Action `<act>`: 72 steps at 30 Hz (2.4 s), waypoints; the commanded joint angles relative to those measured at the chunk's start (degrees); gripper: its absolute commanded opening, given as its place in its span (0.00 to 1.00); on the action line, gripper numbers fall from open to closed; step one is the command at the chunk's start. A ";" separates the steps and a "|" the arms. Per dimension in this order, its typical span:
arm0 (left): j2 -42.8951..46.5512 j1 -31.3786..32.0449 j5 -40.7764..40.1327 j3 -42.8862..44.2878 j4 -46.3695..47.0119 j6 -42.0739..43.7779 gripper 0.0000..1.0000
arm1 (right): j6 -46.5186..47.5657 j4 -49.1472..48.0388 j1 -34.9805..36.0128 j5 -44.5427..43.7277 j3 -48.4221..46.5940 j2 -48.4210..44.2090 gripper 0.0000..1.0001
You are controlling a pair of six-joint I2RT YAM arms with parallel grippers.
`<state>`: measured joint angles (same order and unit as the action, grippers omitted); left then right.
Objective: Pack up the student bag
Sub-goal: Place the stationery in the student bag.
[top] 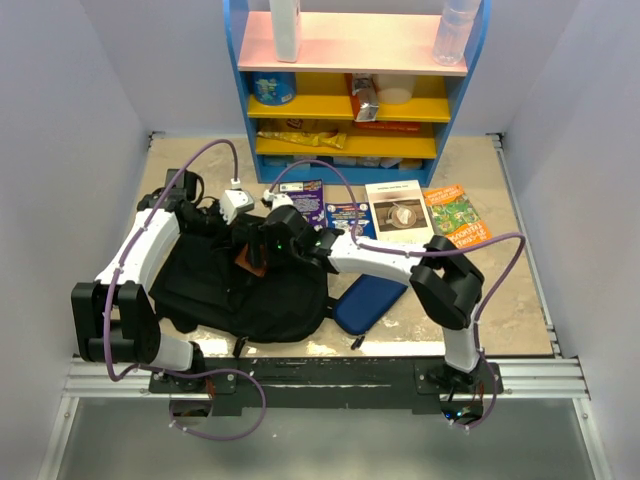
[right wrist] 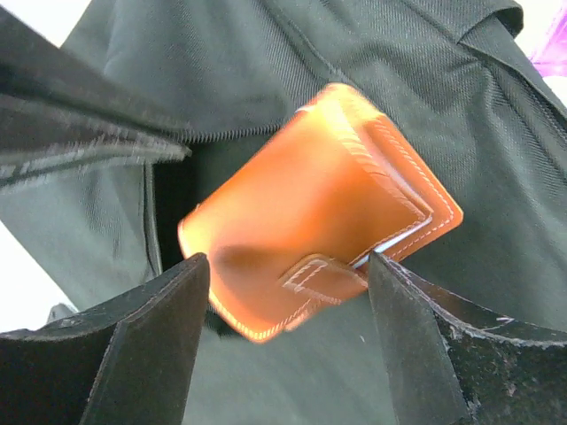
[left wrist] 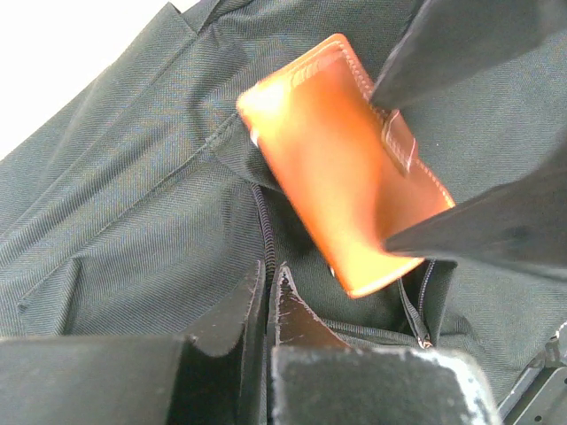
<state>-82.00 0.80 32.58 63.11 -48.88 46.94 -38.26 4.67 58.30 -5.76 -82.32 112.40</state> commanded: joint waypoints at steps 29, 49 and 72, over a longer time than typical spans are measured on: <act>-0.71 -0.09 0.47 -0.80 2.04 0.61 0.00 | -18.34 -14.09 -10.05 25.80 14.31 -6.05 0.99; -0.01 -0.09 1.17 -1.50 0.98 0.87 0.00 | -45.23 -45.69 -6.80 21.84 23.26 5.10 0.99; -1.06 -0.09 1.08 -1.68 0.72 1.05 0.00 | -19.40 -17.06 -2.14 9.98 11.22 -2.89 0.96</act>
<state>-83.05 0.73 31.42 61.01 -47.68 47.59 -63.18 -17.56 55.42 6.76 -69.52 110.83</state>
